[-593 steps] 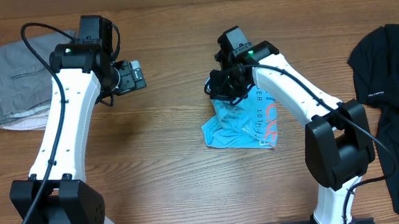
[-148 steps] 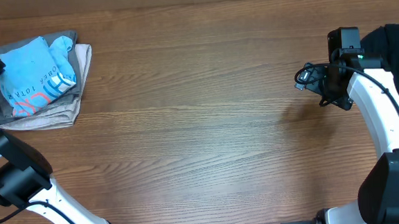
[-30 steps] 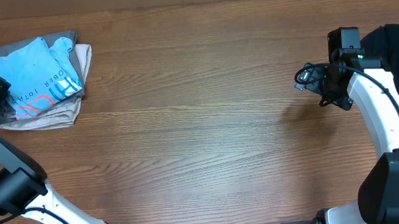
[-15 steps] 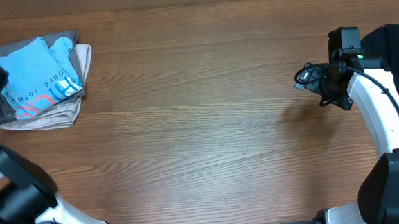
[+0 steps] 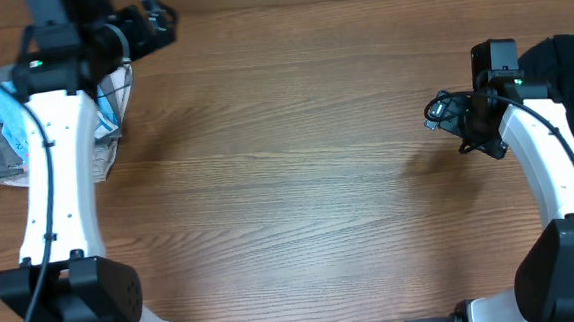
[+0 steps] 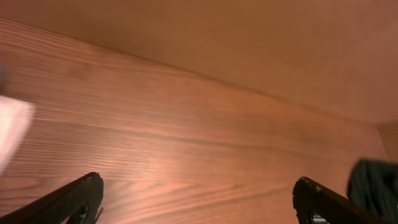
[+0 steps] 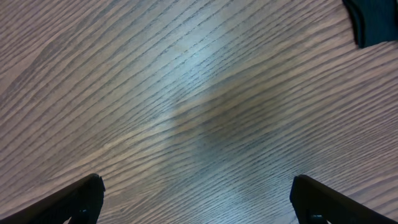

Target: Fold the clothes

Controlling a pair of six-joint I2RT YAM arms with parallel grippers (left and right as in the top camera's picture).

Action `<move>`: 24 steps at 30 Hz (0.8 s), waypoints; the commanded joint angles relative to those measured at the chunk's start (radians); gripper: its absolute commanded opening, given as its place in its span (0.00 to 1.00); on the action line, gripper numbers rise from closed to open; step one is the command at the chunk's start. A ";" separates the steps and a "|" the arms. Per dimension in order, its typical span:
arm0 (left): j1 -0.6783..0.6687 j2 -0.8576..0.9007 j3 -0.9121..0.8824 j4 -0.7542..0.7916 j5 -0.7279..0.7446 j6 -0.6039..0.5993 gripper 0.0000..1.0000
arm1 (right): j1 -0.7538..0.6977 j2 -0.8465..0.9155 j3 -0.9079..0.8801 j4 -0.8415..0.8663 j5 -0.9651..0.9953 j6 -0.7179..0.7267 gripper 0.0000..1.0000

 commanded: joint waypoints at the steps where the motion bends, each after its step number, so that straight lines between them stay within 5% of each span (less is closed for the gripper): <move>1: -0.072 0.003 -0.004 -0.006 0.007 -0.005 1.00 | 0.002 -0.010 0.006 0.006 0.013 -0.002 1.00; 24: -0.154 0.003 -0.004 -0.009 0.003 -0.003 1.00 | 0.002 -0.010 0.006 0.006 0.013 -0.002 1.00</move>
